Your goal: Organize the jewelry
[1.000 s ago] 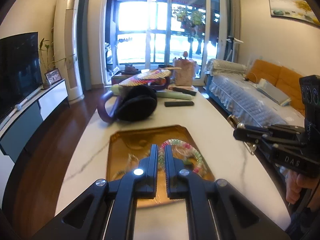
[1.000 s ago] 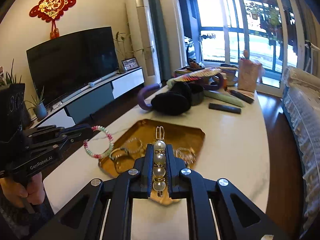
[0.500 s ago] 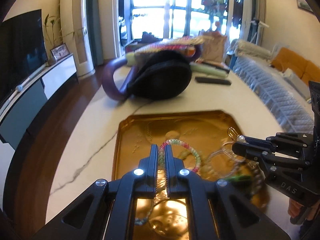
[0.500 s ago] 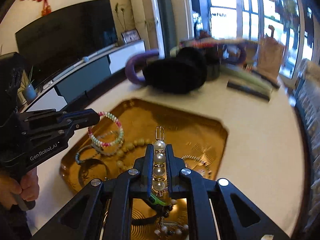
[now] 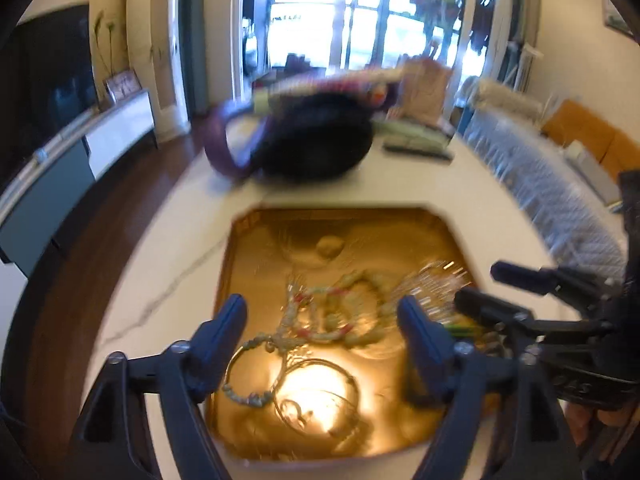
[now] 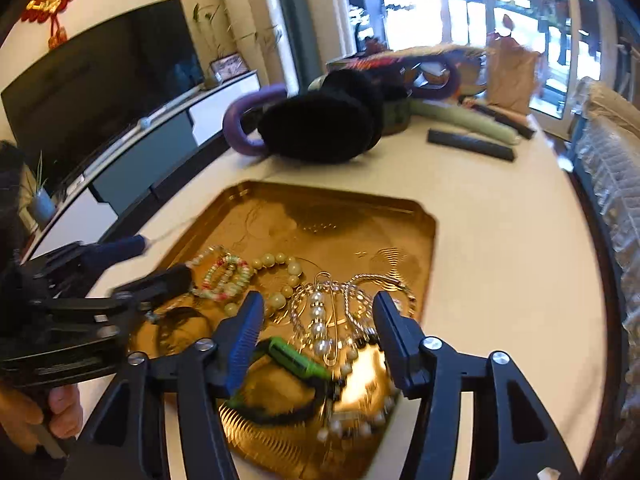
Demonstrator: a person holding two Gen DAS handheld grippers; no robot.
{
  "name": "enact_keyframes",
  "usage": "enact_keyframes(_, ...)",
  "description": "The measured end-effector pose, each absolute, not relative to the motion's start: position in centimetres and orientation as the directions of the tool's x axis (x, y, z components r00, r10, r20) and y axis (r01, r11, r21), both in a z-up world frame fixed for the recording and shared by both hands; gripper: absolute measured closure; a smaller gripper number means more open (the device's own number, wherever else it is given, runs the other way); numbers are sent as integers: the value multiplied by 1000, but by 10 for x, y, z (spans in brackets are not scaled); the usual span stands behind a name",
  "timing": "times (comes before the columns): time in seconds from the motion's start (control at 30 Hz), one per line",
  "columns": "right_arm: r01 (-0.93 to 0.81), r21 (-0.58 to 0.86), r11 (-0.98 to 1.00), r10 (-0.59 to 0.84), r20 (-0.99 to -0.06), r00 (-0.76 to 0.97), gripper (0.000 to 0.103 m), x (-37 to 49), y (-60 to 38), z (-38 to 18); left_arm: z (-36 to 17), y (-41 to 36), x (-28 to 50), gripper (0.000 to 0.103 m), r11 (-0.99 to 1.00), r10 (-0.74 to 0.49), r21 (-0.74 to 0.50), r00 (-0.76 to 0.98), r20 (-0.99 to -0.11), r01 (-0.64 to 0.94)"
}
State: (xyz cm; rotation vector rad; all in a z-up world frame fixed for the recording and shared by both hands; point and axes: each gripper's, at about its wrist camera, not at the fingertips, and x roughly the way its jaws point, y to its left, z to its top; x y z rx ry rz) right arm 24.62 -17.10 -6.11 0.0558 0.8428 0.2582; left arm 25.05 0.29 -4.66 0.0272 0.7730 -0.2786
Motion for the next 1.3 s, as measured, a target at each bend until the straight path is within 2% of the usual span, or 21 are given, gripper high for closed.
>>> enact_keyframes(0.1, -169, 156, 973, 229, -705, 672, 46, 221, -175, -31, 3, 5, 207, 8, 962, -259, -91, 753, -604, 258)
enact_keyframes(0.17, -113, 58, 992, 122, -669, 733, 46, 188, -169, -3, 32, 7, 177, 1, 964, -256, -83, 797, -547, 253)
enact_keyframes(0.2, -94, 24, 995, 87, -651, 754, 46, 173, -165, 7, 45, 6, 161, 0, 962, -262, -80, 810, -525, 259)
enact_keyframes(0.27, -74, 4, 997, 61, -620, 782, 37, 143, -159, 27, 63, 4, 135, 0, 959, -272, -69, 818, -507, 276)
enact_keyframes(0.4, -107, 31, 994, 104, -595, 797, 27, 99, -147, 52, 74, -5, 95, 0, 979, -173, -1, 820, -545, 206)
enact_keyframes(0.53, -81, 54, 995, 97, -608, 788, 20, 61, -140, 52, 63, 1, 67, 0, 978, -205, -95, 778, -594, 185)
enact_keyframes(0.6, -63, 56, 996, 85, -633, 770, 20, 52, -136, 46, 58, 0, 56, 0, 981, -193, -100, 763, -618, 167)
enact_keyframes(0.67, -35, 24, 999, 42, -660, 750, 20, 47, -132, 39, 52, -3, 45, 0, 994, -105, -45, 764, -636, 98)
enact_keyframes(0.73, -9, -1, 1000, 6, -665, 746, 19, 41, -130, 34, 46, -5, 37, 0, 997, -70, -22, 766, -639, 74)
enact_keyframes(0.9, 23, 5, 1000, -13, -686, 727, 19, 34, -131, 20, 35, -4, 33, 0, 996, -64, 2, 751, -658, 87)
enact_keyframes(1.03, 14, 10, 1000, -3, -680, 733, 19, 30, -127, 17, 31, 3, 35, 0, 993, -108, -37, 742, -662, 111)
enact_keyframes(1.3, 5, 37, 999, 22, -693, 720, 19, 34, -127, 11, 28, 7, 40, 0, 995, -85, -13, 728, -680, 103)
